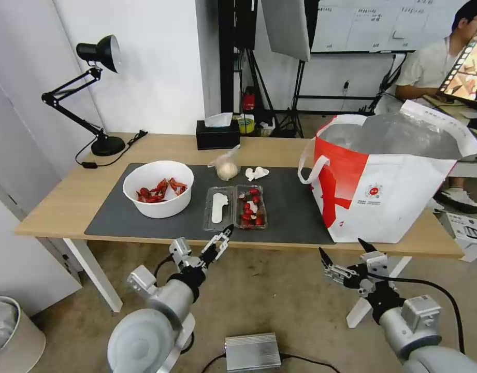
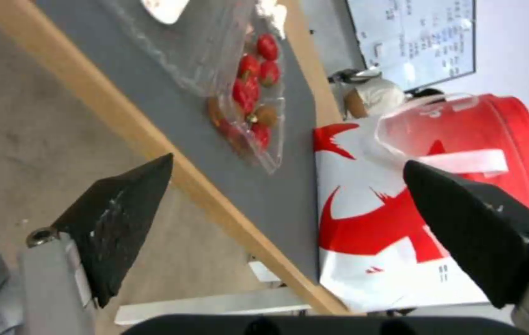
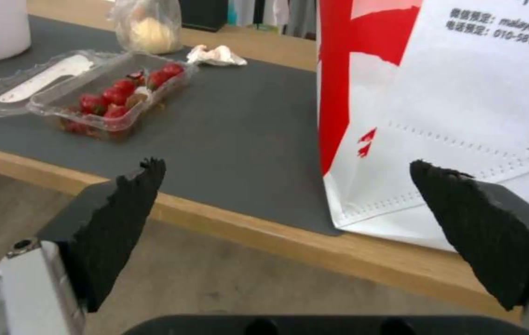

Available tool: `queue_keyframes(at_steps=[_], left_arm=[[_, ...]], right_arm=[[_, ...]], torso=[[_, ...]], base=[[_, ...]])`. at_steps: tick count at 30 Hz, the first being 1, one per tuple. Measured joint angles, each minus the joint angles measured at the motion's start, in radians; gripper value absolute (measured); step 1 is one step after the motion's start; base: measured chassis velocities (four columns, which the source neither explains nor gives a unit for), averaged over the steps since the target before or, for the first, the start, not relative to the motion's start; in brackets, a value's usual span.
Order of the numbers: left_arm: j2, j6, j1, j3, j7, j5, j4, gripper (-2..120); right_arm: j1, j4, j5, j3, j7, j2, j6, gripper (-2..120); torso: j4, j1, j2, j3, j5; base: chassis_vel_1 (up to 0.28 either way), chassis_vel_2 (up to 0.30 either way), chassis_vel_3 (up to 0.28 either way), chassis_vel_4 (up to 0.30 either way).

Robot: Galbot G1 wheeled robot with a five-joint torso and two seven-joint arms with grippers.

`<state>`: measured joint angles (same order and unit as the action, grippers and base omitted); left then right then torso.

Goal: Pick up the trash from the table and place it into the takeout bag.

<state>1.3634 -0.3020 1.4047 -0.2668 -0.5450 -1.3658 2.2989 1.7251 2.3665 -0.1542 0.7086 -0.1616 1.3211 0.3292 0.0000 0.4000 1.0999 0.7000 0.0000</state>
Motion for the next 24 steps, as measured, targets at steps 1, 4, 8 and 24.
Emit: queue_keyframes(at_steps=[1, 4, 8, 24], left_arm=[[0.003, 0.009, -0.004, 0.007, -0.012, -0.004, -0.004, 100], [0.011, 0.026, -0.017, 0.023, -0.032, -0.006, -0.017, 100], [0.018, 0.05, -0.051, 0.04, -0.049, -0.006, -0.047, 100], [0.027, 0.096, -0.207, 0.061, -0.153, -0.054, -0.165, 100]], right_arm=[[-0.003, -0.003, 0.001, -0.004, 0.0, -0.001, 0.001, 100], [-0.008, -0.008, 0.006, -0.012, 0.001, -0.002, 0.002, 100], [-0.01, -0.014, 0.02, -0.017, 0.001, 0.0, 0.002, 100], [-0.021, -0.026, 0.043, -0.025, 0.003, 0.021, 0.001, 100]], torso=[[0.0, 0.0, 0.0, 0.0, 0.0], [0.0002, 0.0, 0.0, 0.0, 0.0001], [0.0, 0.0, 0.0, 0.0, 0.0], [0.0, 0.0, 0.0, 0.0, 0.0]], base=[[0.0, 0.0, 0.0, 0.0], [0.0, 0.0, 0.0, 0.0], [0.0, 0.0, 0.0, 0.0], [0.0, 0.0, 0.0, 0.0]])
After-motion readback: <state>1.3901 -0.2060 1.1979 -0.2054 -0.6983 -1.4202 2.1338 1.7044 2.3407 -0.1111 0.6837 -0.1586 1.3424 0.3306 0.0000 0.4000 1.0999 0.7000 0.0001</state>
